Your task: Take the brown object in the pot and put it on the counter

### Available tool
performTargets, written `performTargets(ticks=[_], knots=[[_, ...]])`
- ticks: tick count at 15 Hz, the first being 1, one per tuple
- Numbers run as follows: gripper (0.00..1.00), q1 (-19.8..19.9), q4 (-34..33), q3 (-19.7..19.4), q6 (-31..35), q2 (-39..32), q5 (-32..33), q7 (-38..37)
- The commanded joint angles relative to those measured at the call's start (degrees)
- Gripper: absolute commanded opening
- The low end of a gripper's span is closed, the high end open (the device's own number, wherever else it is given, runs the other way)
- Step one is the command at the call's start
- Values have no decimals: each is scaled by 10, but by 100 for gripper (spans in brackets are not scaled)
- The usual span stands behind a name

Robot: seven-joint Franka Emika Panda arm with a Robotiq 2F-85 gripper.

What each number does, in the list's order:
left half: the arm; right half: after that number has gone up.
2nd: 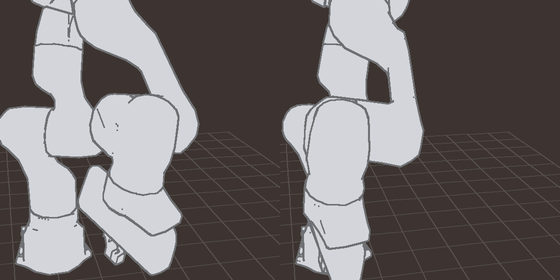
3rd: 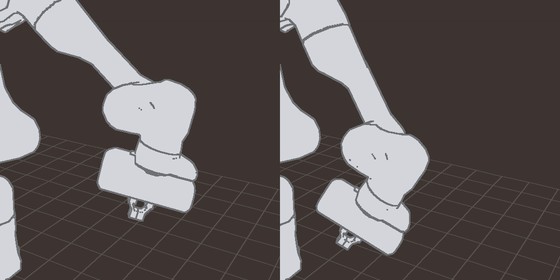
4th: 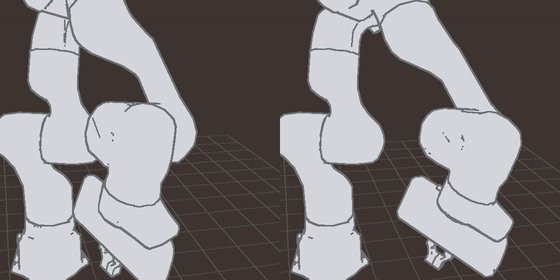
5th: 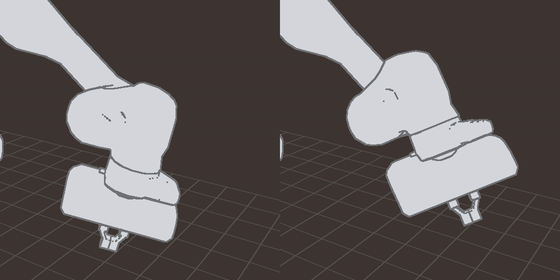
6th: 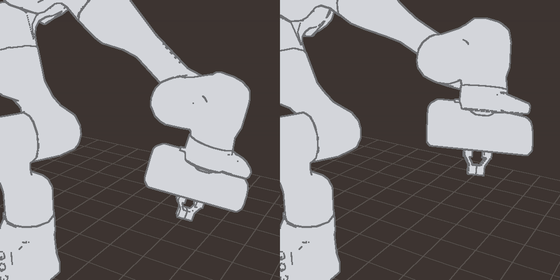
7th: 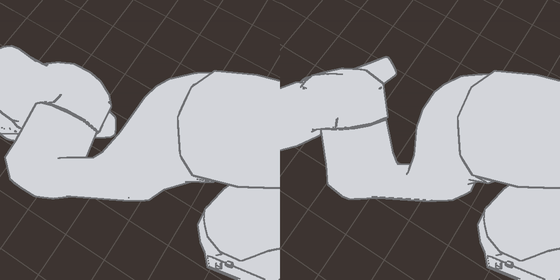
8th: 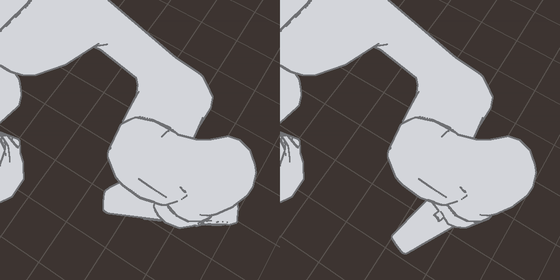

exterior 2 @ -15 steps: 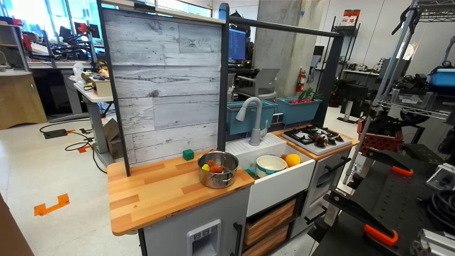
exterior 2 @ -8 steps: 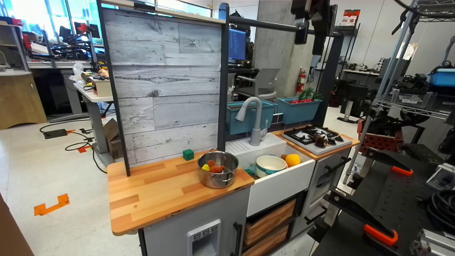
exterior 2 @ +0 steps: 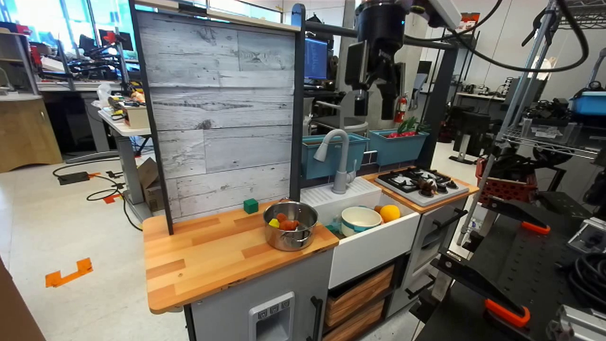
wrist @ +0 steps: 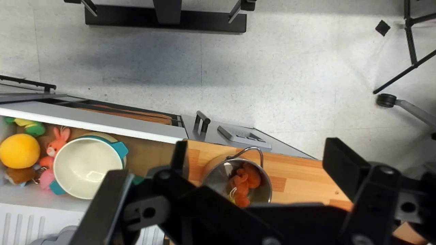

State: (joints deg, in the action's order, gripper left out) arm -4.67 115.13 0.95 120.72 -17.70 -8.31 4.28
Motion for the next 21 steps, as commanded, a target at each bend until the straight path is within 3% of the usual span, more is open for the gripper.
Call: performTargets(ticks=[1,13,21], knots=[[100,-2,-62,16,-3,-65,9,-32],[100,-35,-222,10,40,-239,20,-162],[100,-23,-323,4,29,-349,16,-172]])
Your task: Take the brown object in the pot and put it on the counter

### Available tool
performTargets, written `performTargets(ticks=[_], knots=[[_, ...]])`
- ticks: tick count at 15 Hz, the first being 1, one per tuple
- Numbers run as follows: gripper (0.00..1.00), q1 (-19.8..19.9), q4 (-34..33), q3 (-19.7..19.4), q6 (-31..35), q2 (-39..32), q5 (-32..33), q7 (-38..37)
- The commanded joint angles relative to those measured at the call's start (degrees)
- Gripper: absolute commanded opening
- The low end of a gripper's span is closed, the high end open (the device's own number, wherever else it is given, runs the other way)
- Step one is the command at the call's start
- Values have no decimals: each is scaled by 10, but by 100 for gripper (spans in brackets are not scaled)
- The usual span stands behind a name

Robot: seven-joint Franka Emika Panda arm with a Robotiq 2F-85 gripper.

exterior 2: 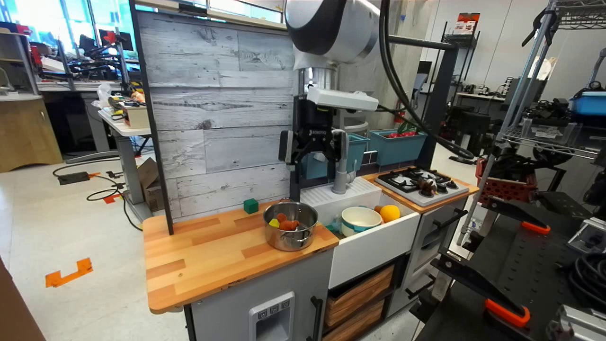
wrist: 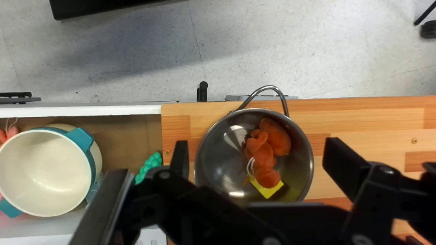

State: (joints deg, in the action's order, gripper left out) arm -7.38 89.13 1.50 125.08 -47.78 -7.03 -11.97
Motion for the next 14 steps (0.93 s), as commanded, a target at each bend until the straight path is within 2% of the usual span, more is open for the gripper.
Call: performTargets(ticks=[1,4,9,14], knots=[[100,5,-80,-3,-18,-63,3,-10],[100,5,-129,-5,-26,-99,3,-17],[100,9,-216,7,-98,-150,-4,-10],[100,-12,-285,-4,-113,-213,8,-42]])
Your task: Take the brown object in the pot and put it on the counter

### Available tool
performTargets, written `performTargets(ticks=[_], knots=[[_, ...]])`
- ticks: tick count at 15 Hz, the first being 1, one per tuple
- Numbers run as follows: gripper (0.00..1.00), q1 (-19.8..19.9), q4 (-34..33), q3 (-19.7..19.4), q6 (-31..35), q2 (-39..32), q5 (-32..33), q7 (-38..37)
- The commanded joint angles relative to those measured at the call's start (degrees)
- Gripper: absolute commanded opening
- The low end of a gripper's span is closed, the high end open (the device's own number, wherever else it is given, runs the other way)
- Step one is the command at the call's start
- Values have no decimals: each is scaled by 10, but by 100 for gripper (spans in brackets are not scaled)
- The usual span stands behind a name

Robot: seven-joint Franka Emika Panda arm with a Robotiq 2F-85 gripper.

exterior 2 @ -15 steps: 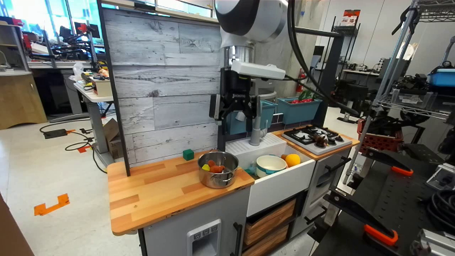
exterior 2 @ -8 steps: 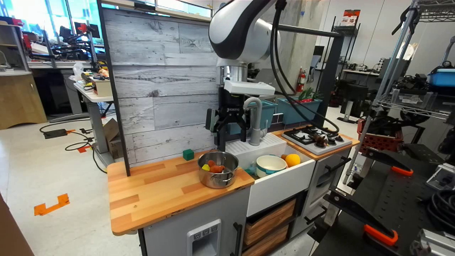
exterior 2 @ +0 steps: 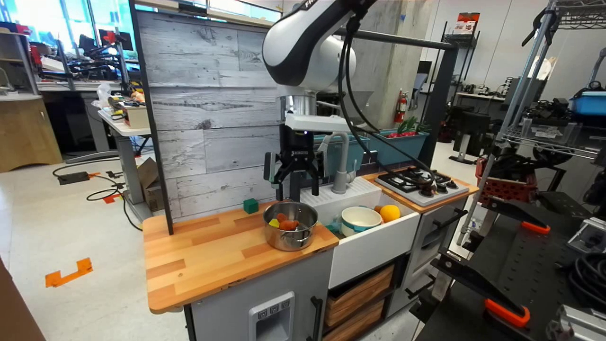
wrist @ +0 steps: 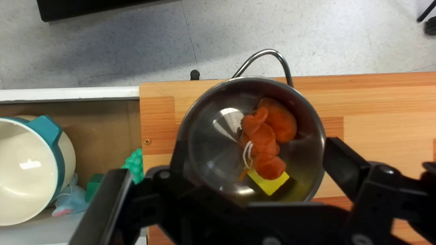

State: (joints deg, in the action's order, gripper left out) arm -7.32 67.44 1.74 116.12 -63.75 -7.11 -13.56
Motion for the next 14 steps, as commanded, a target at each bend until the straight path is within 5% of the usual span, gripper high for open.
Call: performTargets(ticks=[1,8,9,11,14], knots=[[100,-16,-81,-7,-28,-68,10,-33],[96,-32,-150,-16,-28,-135,15,-71],[72,-31,-159,-16,-32,-140,17,-72],[69,-30,-174,-15,-36,-148,17,-76],[46,-28,-196,-14,-51,-155,15,-80]])
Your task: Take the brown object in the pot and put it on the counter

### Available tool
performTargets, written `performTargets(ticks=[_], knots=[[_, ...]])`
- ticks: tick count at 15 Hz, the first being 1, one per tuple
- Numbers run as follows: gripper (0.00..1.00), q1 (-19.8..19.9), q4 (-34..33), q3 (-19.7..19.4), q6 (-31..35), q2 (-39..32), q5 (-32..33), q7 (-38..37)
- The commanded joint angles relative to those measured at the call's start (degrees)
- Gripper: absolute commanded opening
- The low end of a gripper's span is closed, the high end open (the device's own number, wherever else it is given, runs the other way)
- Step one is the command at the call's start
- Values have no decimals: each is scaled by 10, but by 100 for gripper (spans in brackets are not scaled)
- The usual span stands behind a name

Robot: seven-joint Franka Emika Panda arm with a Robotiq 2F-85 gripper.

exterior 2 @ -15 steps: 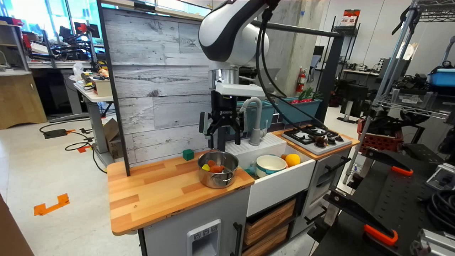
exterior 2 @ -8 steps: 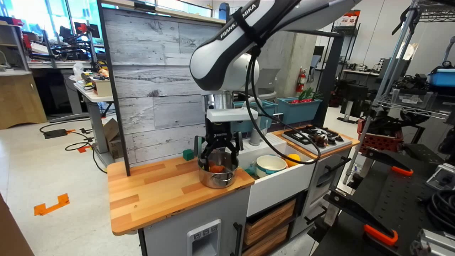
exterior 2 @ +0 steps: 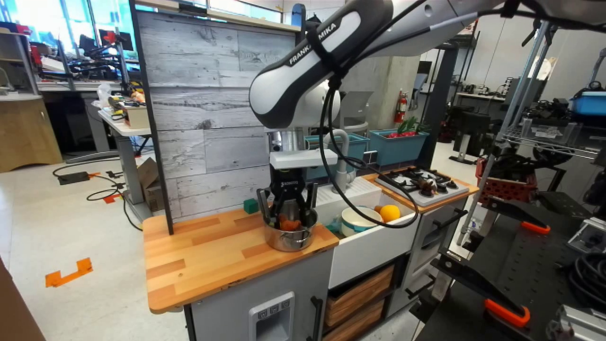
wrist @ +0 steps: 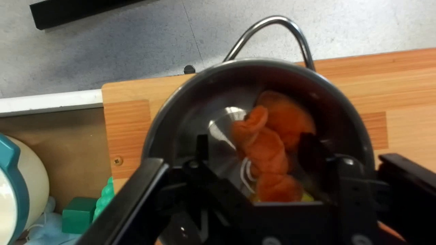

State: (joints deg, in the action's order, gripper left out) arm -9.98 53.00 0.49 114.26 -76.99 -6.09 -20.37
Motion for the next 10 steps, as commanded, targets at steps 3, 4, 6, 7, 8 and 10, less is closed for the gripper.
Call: performTargets(ticks=[3,4,6,7,8,10], knots=[[24,0,-64,0,-43,-22,4,-12],[15,1,-68,0,-47,-22,4,-11],[1,2,-65,-1,-48,-16,0,-10],[0,4,-65,1,-51,-13,-2,-6],[0,6,-62,3,-51,-8,-4,-3],[1,9,-51,7,-45,7,-6,6]])
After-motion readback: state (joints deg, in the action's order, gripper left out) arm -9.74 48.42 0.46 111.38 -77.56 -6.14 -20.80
